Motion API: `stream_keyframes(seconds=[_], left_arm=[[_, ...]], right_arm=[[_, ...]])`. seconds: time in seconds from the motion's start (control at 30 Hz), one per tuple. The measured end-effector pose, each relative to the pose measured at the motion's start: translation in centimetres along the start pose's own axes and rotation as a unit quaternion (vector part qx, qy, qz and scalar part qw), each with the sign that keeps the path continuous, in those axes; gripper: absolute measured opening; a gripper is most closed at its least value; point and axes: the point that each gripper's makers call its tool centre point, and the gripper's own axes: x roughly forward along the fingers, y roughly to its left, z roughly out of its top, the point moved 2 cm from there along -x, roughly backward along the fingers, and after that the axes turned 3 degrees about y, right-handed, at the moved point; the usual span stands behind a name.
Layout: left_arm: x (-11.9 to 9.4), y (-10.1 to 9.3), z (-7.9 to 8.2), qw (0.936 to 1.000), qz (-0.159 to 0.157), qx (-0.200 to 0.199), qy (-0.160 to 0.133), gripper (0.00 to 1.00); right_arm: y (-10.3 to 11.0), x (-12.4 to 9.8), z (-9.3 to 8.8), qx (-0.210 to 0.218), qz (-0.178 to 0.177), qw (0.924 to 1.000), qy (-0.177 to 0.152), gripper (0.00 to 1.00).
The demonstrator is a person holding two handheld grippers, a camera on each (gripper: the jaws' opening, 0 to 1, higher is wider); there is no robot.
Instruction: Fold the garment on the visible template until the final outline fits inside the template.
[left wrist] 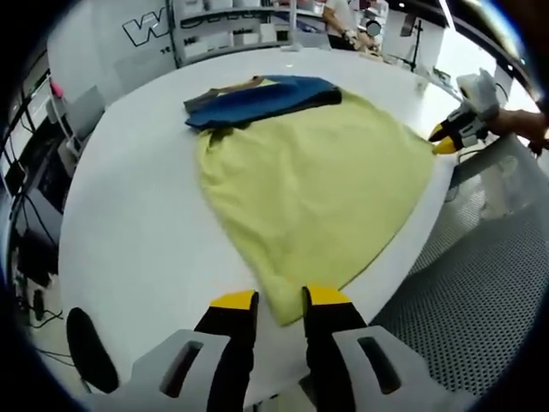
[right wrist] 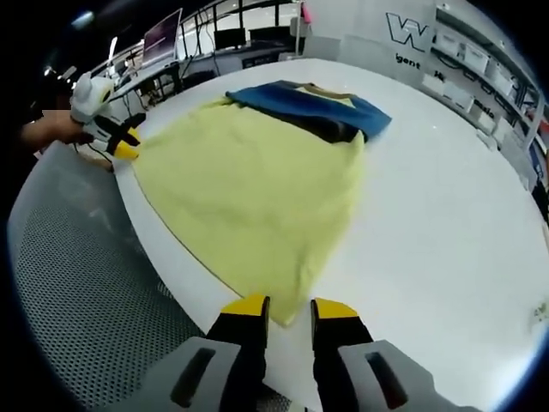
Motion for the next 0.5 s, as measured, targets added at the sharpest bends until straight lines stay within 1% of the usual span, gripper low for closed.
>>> stream_keyframes(seconds=[0.07, 0.1, 0.17, 0.3, 0.37, 0.5], left_arm=[[0.0, -0.1, 0.0, 1.0000, -0.002, 0.002, 0.001, 0.23], [0.1, -0.2, 0.0, 1.0000, -0.005, 0.008, 0.002, 0.20], [0.1, -0.4, 0.1, 0.9998, -0.009, 0.017, 0.005, 0.18], [0.2, -0.8, 0.1, 0.9997, -0.018, 0.018, 0.007, 0.12], [0.2, -1.0, 0.2, 0.9996, -0.022, 0.020, 0.005, 0.10], [0.2, -1.1, 0.2, 0.9995, -0.023, 0.021, 0.004, 0.09]], right_arm=[[0.0, 0.0, 0.0, -0.001, 0.000, 1.0000, 0.000, 0.12], [0.1, 0.0, 0.0, -0.002, 0.002, 1.0000, 0.000, 0.10], [0.2, 0.0, 0.0, -0.010, 0.004, 0.9999, -0.001, 0.07], [0.4, 0.0, 0.0, -0.014, 0.009, 0.9999, -0.001, 0.00], [0.4, 0.0, 0.0, -0.018, 0.011, 0.9998, 0.000, 0.00], [0.5, 0.1, 0.0, -0.018, 0.012, 0.9998, 0.001, 0.00]])
